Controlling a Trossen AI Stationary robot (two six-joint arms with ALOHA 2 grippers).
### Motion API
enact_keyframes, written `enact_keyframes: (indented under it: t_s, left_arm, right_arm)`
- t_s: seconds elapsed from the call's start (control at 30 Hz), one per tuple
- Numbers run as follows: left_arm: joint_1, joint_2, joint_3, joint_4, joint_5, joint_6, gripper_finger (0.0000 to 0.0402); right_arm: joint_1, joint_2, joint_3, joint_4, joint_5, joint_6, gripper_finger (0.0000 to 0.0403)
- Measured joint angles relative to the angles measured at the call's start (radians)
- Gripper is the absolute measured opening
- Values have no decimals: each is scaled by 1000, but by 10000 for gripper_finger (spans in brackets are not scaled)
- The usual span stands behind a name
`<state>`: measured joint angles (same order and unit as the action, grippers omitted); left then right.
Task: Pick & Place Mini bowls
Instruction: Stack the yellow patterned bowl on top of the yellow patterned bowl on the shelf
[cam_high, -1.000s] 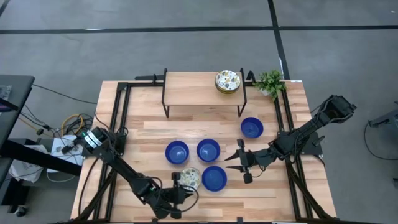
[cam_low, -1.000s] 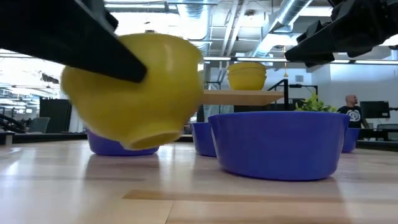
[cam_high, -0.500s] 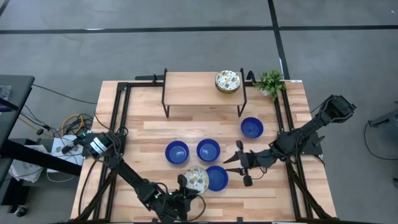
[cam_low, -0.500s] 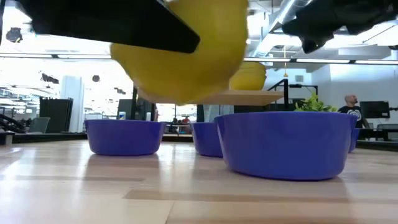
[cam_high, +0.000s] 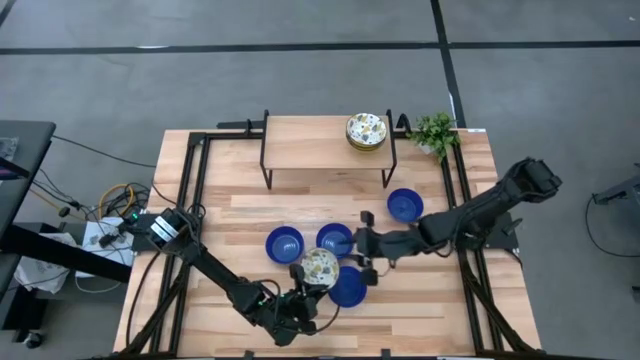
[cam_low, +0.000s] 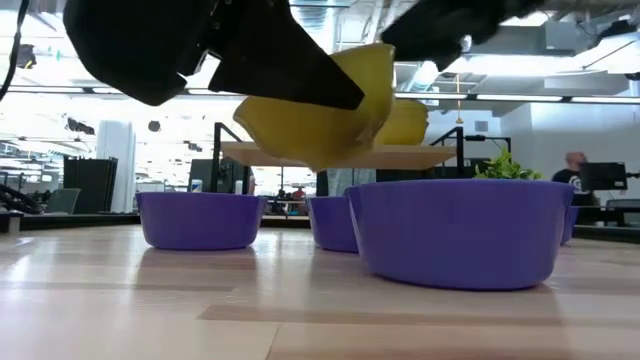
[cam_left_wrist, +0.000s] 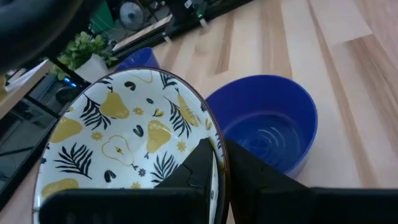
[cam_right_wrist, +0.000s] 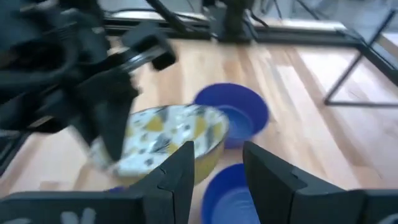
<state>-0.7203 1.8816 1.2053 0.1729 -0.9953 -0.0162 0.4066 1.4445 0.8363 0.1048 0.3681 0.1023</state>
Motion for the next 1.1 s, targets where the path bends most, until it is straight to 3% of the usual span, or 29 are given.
enact_keyframes:
  t_s: [0.13, 0.27, 0.7, 0.97, 1.1]
  left_arm:
    - [-1, 0, 0, 0, 1, 17, 32]
    - [-5, 0, 0, -2, 1, 43, 32]
    - [10, 0, 0, -21, -9, 89, 34]
    - [11, 0, 0, -15, -23, 146, 34]
    - [15, -5, 0, -13, -23, 157, 34]
  right_arm:
    - [-18, 45, 120, -162, 0, 30, 127]
    - [-12, 81, 192, -214, -2, 43, 127]
    - [12, 241, 243, -251, 132, 85, 127]
    - [-10, 223, 276, -308, 153, 87, 127]
    - [-26, 204, 316, -417, 154, 126, 127]
